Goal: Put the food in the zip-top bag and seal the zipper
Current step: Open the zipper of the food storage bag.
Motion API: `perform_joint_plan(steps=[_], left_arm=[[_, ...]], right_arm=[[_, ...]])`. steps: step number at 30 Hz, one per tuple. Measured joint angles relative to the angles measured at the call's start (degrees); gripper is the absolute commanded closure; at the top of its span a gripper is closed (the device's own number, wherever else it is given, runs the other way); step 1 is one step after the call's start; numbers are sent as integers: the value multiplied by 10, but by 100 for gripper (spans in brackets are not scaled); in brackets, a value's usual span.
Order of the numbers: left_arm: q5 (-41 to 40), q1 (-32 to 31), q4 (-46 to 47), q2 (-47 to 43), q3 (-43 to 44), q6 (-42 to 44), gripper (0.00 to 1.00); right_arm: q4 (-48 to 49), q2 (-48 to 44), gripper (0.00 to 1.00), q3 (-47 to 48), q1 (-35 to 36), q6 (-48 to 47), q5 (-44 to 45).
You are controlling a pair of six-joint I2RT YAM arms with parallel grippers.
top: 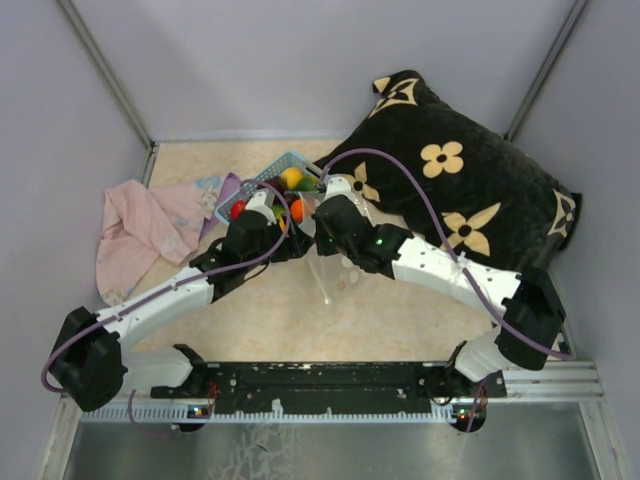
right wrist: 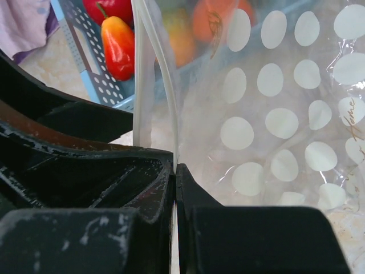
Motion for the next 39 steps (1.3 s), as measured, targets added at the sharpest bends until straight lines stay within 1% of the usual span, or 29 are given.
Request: perform_joint_plan(steps=[4,8,11,14,15,18,19,23,28,33,39], left_arm=[[-5,-1,1,1,0,2,37],[0,-1,2,4,0,1,46],[14,-2,10,11,0,-1,63],[28,-3,14,22,0,-4,87],[31,-3,14,24,0,-4,92],[32,-3,11,21,1,-7,100],[32,-3,7,18,2,-9,100],[33,-4,-6,0,15,-20,100],[36,-5,-10,-12,33,-36,100],[40,-7,-19,-12,35,-47,100],[42,-9,-33,-18,38,-54,100]], right_arm=[[5,-7,100,0,1,0,-4],[5,-16,100,-1,1,0,-3],[4,-21,100,-1,1,0,3],[-2,-21,100,0,1,-2,19],[-9,-21,100,0,1,-4,26],[-29,-21,100,1,1,-6,50],[-35,-21,99,1,1,-6,56],[-48,-21,80,1,1,-6,63],[-41,-21,65,1,1,3,33],[-13,-21,58,1,1,19,-8],[8,-21,58,-1,1,38,-21]])
